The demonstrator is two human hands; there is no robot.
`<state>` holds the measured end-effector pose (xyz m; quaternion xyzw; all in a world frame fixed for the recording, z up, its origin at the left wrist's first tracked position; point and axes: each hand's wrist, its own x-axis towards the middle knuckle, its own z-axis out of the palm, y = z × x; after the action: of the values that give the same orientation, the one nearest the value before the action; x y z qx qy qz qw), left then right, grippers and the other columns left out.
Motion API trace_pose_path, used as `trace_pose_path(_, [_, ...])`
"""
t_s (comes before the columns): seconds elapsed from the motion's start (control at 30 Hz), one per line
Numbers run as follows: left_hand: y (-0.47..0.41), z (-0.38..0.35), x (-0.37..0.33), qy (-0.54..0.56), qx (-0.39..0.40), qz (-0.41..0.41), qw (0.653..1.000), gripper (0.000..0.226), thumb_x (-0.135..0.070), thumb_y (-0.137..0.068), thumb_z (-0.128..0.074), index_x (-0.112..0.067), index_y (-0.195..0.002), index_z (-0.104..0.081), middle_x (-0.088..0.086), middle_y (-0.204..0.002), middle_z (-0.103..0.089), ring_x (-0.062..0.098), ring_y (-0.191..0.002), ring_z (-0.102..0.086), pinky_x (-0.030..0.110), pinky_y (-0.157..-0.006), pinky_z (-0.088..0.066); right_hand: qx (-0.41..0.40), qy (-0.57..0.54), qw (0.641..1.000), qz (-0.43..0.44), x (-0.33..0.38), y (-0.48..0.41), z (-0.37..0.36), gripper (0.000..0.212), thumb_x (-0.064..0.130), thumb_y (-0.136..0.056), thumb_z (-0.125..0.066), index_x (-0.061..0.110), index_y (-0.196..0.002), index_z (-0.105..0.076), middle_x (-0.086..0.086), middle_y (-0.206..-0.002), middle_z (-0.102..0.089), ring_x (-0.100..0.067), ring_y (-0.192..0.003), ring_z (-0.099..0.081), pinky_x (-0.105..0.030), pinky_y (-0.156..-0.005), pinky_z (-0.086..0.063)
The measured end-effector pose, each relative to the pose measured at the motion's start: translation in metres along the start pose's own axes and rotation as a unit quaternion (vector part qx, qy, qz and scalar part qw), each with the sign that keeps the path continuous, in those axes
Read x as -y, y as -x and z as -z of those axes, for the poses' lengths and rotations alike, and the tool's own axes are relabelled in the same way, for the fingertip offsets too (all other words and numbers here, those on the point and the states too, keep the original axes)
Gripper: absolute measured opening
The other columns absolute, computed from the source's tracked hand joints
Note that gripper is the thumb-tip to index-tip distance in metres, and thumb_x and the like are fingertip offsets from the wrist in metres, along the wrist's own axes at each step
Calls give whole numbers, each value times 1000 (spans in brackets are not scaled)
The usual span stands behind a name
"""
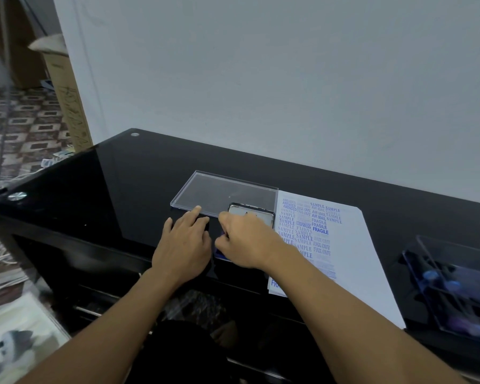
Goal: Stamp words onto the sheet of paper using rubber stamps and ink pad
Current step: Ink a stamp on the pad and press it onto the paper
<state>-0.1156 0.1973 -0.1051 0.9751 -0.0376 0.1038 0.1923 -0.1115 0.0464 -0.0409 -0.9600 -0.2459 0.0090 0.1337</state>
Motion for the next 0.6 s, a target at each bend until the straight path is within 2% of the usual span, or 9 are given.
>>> trace_pose_path(0.27, [-1, -2, 2, -3, 2, -3, 1000, 40, -25, -101, -32, -19, -137, -48, 0, -162, -22, 14, -147, -22, 49, -120, -15, -8, -9, 1000, -6, 0, -1, -6, 18, 25, -89, -47, 26, -81, -31, -5, -80, -49, -29, -80, -49, -35, -62, -39])
trace_pose_path(0.47, [-1, -3, 2, -10, -1, -5, 1000, 40, -26, -101, -32, -18, -137, -49, 2, -162, -22, 15, -146, -25, 49, -119, -17, -5, -18, 1000, -7, -4, -6, -5, 30, 22, -88, -51, 27, -70, -28, -1, -73, -48, -25, -74, -48, -31, -50, -29])
trace_pose_path(0.6, [-2, -4, 2, -11, -6, -6, 1000, 40, -26, -102, -33, -17, -137, -49, 2, -162, -24, 16, -146, -26, 50, -119, -17, 6, -14, 1000, -2, -4, -12, -1, 29, 22, -87, -54, 24, -68, -32, 1, -73, -45, -25, -76, -46, -32, -55, -28])
